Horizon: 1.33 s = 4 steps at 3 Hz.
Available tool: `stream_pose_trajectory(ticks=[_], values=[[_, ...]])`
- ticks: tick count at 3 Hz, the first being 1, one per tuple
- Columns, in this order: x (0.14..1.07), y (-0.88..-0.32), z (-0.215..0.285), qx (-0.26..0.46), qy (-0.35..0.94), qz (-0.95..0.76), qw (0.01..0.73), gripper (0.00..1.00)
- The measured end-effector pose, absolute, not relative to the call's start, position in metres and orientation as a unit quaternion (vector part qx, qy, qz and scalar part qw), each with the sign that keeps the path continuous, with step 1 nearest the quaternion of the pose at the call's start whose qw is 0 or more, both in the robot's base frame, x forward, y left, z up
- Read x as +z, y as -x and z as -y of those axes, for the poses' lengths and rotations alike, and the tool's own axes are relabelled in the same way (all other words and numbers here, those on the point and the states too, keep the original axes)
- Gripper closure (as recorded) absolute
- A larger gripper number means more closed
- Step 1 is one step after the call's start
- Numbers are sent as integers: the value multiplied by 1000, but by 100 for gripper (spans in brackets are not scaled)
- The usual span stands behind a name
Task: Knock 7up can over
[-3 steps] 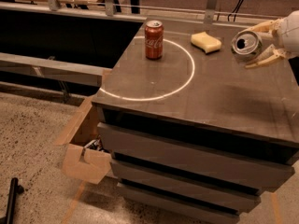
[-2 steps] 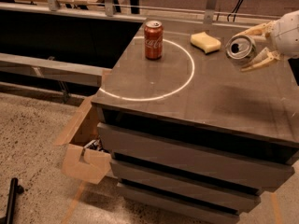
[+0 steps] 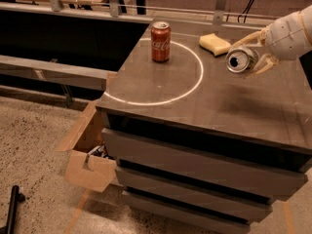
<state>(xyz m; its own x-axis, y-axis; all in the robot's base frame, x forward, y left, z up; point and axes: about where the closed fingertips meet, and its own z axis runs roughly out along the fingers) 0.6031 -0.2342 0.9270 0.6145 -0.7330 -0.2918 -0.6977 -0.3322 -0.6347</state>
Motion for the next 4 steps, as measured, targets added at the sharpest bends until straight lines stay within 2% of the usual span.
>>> stream_pose_trajectory(ticks=[2, 4], values=[[880, -618, 230, -38, 873, -387, 294, 100], [873, -624, 246, -76, 890, -383, 237, 100]])
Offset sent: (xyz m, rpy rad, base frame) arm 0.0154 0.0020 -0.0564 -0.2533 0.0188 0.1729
